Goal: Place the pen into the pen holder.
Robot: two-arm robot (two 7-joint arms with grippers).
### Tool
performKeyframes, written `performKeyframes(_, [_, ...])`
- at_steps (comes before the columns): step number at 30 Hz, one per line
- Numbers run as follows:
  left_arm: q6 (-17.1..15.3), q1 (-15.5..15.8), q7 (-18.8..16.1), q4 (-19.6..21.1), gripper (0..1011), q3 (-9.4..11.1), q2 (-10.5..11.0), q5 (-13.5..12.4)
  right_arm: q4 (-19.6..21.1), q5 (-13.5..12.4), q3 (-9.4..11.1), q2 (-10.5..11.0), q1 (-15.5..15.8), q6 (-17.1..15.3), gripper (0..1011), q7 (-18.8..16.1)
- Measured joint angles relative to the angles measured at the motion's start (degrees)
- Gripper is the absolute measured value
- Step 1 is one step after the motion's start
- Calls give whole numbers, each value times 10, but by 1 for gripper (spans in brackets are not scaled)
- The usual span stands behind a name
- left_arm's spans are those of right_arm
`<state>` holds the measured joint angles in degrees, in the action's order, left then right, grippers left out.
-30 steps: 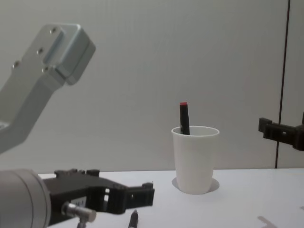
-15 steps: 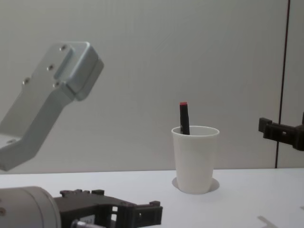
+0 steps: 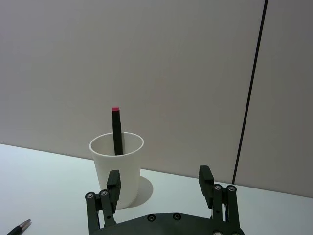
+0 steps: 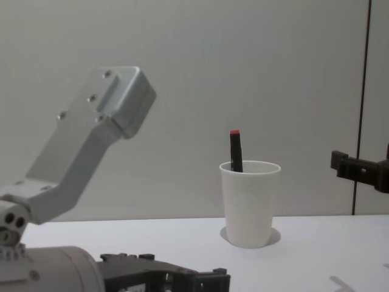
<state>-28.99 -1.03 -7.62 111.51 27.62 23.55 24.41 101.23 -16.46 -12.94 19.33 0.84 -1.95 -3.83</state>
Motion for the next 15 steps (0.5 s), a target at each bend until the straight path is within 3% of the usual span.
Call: performKeyframes(15, [-27,10,-14,-20,1001,2,-27,-14,0,0,0,0,0,0,1001,0])
